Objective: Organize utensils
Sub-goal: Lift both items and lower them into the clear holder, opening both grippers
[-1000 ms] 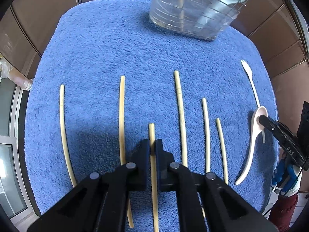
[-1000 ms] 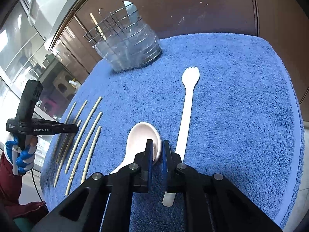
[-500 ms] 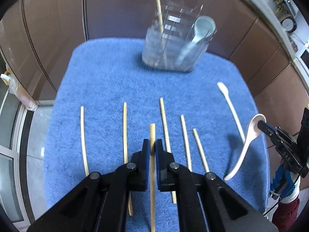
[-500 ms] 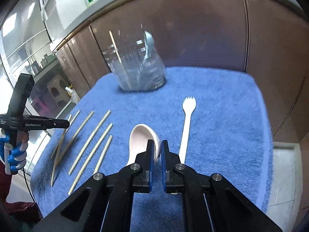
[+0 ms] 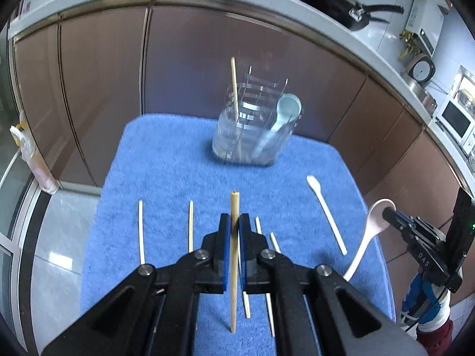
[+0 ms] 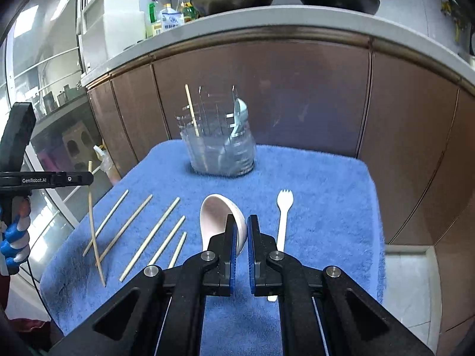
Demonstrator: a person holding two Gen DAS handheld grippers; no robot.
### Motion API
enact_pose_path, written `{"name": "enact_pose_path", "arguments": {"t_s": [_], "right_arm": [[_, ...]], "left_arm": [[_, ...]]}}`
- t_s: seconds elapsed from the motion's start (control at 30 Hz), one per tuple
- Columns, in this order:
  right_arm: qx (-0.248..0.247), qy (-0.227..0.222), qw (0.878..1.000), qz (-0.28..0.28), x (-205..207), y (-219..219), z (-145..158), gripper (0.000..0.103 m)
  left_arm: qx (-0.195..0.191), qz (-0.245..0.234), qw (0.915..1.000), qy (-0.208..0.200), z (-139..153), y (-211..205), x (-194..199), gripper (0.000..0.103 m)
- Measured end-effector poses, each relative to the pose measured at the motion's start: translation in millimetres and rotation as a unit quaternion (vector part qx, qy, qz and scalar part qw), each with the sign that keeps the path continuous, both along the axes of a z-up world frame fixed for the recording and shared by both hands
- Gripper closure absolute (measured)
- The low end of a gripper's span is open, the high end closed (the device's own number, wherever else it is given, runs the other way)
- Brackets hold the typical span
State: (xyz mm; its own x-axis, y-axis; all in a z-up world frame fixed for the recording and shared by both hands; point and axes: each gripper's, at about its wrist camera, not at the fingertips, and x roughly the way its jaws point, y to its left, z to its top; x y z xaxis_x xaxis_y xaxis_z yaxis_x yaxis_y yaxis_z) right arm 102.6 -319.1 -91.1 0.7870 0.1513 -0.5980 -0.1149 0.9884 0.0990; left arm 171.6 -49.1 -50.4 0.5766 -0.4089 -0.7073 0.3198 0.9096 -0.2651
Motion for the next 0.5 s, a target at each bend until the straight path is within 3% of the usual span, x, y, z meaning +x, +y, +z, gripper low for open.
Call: {"name": "enact_pose_path", "arguments": {"t_s": [0.27, 0.5], "right_arm": [[0.001, -0.045, 0.999, -0.01, 16.5, 3.4, 34.6, 0.096], [-0.022, -0.119, 0.993, -0.02, 49.8, 10.4, 83.4, 0.096]], "left_arm": [[-0.033, 0.018, 0.9969, -0.069, 50.8, 0.7, 15.7, 0.098], [-0.064, 0.031, 0.9844, -0.161, 111.4, -14.6, 43.3, 0.098]]}}
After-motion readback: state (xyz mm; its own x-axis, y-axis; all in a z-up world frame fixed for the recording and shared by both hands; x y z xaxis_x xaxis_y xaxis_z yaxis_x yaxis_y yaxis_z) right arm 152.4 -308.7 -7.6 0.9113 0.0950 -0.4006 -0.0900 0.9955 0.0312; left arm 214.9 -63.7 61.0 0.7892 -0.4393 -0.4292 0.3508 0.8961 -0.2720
